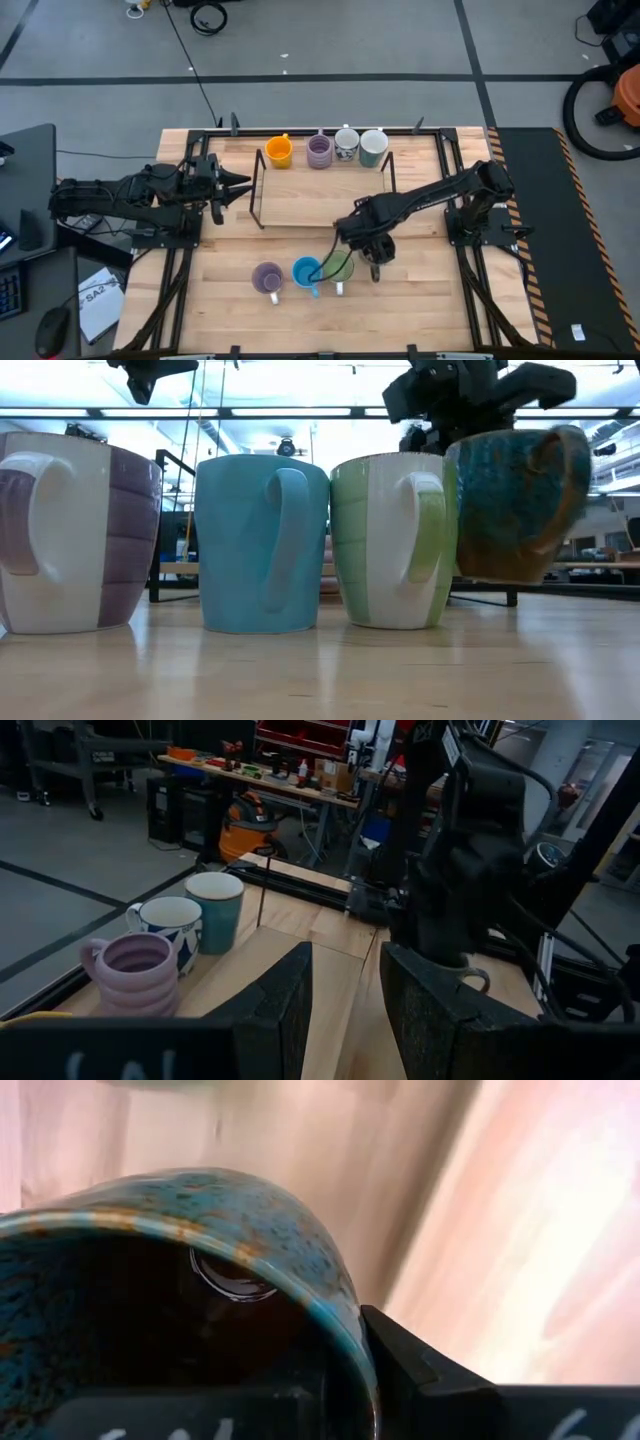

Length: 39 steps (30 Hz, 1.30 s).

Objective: Place coffee mugs
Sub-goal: Put the dark blue mug on the shelf

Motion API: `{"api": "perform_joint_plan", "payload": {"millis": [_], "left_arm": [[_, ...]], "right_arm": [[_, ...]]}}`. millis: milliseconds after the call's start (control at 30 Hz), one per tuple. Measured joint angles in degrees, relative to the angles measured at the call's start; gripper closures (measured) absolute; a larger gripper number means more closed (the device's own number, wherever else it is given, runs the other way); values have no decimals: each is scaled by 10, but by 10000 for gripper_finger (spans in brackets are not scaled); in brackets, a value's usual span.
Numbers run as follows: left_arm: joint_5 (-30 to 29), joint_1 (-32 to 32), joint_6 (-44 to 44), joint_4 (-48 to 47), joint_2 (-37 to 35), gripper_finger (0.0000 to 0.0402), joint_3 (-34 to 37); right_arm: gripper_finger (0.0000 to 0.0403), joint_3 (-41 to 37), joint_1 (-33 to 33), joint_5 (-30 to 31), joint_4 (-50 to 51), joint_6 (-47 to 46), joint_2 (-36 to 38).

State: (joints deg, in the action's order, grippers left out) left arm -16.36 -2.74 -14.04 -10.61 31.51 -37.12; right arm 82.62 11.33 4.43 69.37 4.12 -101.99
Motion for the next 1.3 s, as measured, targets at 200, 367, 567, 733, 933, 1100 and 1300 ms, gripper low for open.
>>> {"api": "perform_joint_plan", "payload": {"millis": [200,367,567,733,933,1100,1300], "left_arm": [[-4,0,-3,0,0,276,0],[-4,0,-3,-1,0,276,0],[-4,0,0,-9,0,276,0],[-3,0,2,-9,0,276,0],[-3,0,8,-9,0,276,0],[-3,0,17,-10,0,276,0],[-3,0,12,-28,0,276,0]], "right_arm": [[352,59,-45,-2,34,18,0],[352,103,-85,-14,42,51,0],[352,106,-132,-26,59,81,0],[352,106,-171,-33,59,106,0],[352,98,-205,-50,52,153,-1],[352,98,-217,-49,46,171,-6],[352,97,-216,-49,60,171,-35]]}}
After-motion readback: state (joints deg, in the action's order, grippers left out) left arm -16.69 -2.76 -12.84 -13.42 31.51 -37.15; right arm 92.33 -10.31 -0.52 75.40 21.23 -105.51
